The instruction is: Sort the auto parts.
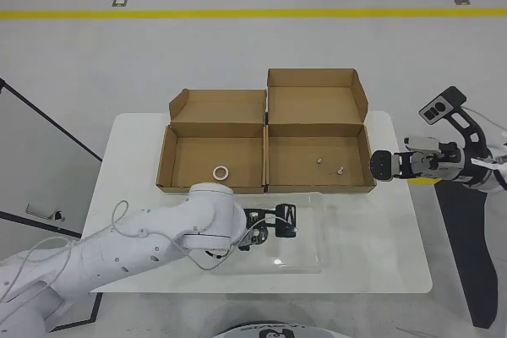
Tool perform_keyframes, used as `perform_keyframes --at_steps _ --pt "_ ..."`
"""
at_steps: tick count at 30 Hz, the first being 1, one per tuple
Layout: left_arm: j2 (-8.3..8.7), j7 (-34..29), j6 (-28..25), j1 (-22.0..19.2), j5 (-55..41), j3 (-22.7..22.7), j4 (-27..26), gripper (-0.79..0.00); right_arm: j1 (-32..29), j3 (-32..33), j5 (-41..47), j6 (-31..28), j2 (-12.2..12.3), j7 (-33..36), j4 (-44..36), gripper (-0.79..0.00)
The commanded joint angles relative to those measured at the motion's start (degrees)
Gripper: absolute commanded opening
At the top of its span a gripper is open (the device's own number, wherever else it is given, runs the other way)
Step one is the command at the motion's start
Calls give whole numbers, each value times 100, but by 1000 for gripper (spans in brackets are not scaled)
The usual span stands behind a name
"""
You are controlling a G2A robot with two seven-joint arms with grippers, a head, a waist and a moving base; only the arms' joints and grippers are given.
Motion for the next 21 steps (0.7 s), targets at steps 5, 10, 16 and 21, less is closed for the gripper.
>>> perform_keyframes --at_steps 5,10,16,21 --pt "274 474 -332 375 -316 -651 -331 -785 0 0 0 0 0 0 0 0" --pt "494 943 -645 771 -398 -1194 -499 -785 0 0 0 0 0 0 0 0" --pt "731 1679 -1102 1290 -615 -1907 -528 -785 0 0 0 0 0 0 0 0" --pt "893 2542 -1799 1747 -947 -2484 -403 -785 0 0 0 0 0 0 0 0"
